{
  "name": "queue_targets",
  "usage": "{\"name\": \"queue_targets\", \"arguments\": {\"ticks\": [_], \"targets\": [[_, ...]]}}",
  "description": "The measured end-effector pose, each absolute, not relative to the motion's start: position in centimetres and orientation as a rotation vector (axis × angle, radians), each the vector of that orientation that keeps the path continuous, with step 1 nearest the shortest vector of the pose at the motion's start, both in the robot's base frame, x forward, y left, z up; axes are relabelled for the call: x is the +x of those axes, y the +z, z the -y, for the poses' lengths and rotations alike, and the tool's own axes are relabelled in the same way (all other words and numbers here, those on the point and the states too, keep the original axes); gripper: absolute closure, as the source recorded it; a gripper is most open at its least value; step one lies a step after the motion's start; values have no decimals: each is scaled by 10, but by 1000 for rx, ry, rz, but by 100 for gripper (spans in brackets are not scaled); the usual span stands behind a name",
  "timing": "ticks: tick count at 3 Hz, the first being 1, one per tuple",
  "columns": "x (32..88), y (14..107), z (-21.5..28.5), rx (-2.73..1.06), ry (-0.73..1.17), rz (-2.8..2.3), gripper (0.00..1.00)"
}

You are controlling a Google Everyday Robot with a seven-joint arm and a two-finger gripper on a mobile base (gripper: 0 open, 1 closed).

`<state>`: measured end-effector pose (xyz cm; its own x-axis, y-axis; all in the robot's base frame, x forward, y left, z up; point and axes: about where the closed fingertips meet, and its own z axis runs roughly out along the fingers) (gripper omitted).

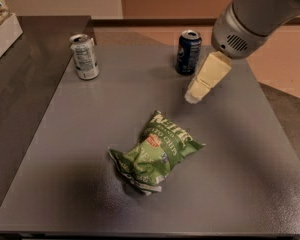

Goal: Move 7up can near green jalapeno chip bag

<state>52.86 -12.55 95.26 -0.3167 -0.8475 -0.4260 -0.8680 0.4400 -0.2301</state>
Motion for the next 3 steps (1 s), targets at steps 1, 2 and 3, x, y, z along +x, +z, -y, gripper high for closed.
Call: {"name": "queue_targets", "arguments": {"ticks": [1,2,3], "targets": [[558,956,85,-1397,161,-2139,0],[582,956,40,-1383,248,-2063,0],[601,956,-9,-1365,320,-1996,0]]}}
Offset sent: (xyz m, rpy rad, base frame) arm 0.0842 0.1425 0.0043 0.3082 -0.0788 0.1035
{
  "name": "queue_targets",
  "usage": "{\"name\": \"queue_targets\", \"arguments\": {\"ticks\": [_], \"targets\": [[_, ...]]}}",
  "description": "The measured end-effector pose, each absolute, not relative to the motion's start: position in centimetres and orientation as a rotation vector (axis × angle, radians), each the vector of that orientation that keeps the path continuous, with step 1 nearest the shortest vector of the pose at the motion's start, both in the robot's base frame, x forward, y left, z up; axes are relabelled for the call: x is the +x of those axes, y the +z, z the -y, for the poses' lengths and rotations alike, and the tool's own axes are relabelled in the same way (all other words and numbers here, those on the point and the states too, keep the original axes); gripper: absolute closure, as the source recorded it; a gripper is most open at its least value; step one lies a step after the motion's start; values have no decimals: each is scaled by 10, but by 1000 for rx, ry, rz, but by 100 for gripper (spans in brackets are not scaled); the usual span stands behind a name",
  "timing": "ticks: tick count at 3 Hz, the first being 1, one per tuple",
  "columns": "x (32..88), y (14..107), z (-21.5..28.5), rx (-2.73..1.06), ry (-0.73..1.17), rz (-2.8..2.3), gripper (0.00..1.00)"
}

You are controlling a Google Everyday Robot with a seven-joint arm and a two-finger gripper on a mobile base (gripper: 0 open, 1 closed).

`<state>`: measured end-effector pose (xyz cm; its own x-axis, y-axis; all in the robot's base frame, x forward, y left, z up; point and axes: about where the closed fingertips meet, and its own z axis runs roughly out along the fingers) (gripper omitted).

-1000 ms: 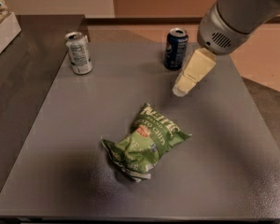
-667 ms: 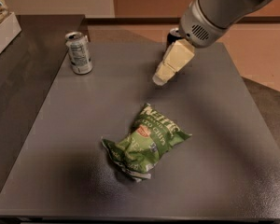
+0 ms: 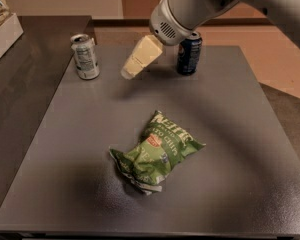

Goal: Move 7up can near green jalapeno chip bag

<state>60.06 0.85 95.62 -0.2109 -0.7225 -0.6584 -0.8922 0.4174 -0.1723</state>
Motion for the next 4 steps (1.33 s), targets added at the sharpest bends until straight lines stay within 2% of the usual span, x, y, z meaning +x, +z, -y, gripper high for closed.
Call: {"name": "queue_targets", "arguments": {"ticks": [4], "targets": [[662,928,-158,-1319,507,-1881,0]]}}
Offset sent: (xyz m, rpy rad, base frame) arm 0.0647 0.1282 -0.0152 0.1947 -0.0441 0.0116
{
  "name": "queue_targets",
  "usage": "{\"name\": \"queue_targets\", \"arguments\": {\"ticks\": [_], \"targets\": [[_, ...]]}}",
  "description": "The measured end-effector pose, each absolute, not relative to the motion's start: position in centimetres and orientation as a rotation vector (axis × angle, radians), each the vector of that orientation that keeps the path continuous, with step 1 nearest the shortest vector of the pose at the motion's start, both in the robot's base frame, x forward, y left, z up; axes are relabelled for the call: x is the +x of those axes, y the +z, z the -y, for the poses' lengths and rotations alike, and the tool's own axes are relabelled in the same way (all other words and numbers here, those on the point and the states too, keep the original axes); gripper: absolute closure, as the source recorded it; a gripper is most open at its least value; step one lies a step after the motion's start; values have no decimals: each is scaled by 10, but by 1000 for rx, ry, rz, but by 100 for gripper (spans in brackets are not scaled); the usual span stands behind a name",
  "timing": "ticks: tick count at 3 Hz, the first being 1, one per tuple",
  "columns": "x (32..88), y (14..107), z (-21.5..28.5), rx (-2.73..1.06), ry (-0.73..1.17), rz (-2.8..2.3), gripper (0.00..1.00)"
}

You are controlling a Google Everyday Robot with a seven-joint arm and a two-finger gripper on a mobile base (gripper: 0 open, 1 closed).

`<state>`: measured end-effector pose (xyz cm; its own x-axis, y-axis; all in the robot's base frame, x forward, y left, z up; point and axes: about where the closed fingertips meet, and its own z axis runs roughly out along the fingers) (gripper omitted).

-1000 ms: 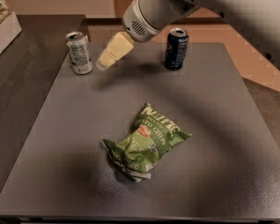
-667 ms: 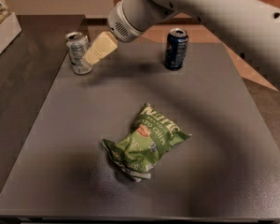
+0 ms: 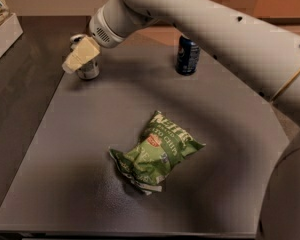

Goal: Move 7up can near green jalapeno chip bag

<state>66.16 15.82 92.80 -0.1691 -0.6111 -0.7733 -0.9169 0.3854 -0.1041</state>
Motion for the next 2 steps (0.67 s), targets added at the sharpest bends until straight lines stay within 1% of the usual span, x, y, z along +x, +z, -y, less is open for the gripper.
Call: {"name": "queue_targets", "arguments": {"ticks": [2], "targets": [[666,902,-188,-1366,527,-1908,0]]}}
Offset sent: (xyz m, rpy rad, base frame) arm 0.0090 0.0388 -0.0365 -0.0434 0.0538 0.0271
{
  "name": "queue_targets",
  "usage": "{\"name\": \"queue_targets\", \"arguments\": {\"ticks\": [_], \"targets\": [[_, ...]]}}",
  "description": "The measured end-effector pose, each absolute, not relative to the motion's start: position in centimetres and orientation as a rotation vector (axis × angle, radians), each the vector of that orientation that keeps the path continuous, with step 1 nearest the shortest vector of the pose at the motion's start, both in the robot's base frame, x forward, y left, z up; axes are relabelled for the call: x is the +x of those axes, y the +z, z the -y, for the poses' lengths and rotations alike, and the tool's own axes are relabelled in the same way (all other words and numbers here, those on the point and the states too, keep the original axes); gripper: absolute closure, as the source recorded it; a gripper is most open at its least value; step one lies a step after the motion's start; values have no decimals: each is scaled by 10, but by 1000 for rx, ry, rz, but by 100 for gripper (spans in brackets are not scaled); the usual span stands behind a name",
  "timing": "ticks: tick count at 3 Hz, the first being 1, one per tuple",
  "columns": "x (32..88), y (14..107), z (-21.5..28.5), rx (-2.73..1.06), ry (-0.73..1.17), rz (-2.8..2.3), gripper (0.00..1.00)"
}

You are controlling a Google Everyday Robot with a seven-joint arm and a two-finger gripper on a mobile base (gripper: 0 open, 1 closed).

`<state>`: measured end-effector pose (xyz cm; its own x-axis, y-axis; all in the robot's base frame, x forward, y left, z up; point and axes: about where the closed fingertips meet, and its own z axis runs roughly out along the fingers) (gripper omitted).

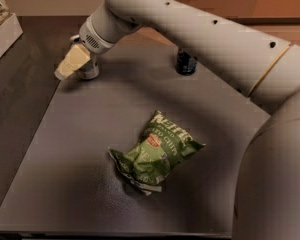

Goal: Move 7up can near green jalapeno chip bag

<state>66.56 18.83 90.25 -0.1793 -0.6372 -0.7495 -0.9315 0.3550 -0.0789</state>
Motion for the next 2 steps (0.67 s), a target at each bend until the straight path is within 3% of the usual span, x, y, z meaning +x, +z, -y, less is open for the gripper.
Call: {"name": "queue_targets", "arguments": {"ticks": [1,2], "targets": [[670,897,-192,-1361,519,-1922,17],[678,896,-189,-1332,505,-1936,41]]}}
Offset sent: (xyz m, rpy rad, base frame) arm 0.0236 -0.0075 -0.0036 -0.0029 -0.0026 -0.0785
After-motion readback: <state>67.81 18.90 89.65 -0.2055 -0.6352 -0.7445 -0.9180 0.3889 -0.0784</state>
